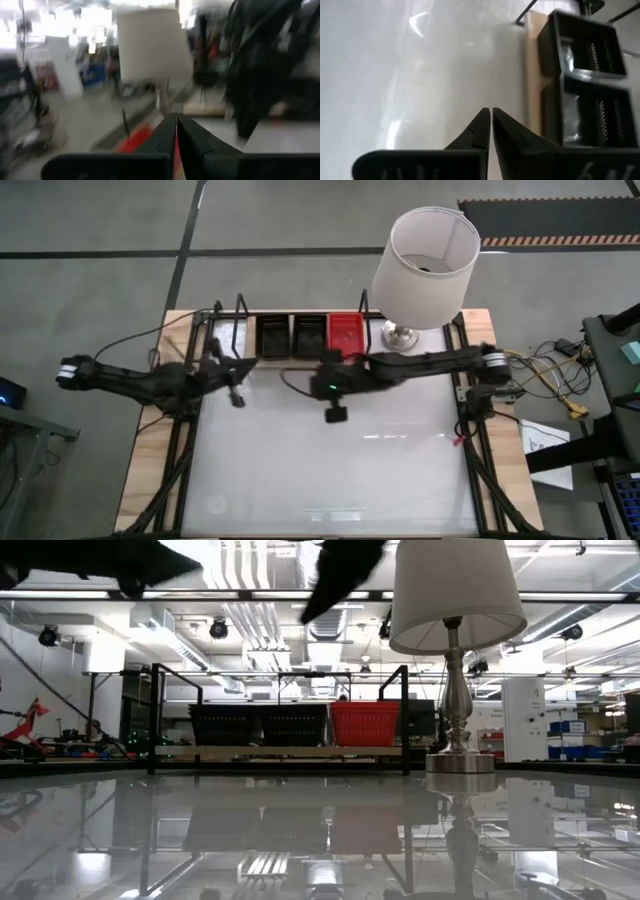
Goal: Stack baskets on shelf by color
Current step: Stack the black bin on the left black bin on the shelf
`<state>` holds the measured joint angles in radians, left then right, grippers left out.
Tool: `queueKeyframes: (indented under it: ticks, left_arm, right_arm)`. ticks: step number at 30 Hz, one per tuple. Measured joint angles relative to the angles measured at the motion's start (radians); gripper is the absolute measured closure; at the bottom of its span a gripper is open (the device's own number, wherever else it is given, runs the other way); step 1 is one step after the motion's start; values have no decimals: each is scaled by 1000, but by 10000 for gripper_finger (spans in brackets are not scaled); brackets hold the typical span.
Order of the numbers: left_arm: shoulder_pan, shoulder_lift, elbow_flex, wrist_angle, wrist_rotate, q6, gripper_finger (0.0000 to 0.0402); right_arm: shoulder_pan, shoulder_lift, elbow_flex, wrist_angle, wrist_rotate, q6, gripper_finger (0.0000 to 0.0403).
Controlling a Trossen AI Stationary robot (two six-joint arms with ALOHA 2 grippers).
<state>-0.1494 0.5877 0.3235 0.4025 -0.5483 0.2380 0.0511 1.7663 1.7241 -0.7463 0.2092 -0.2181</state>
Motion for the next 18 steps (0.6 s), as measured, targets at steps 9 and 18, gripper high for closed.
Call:
queueKeyframes:
  ticks: [9,18]
  left_arm:
    - [146,356,374,-677,-111,-375,402]
    - [422,631,590,-960,116,-354,402]
  right_arm:
    - [138,-324,-498,301,48,94,390]
    - [210,-542,-796,487,107,173,390]
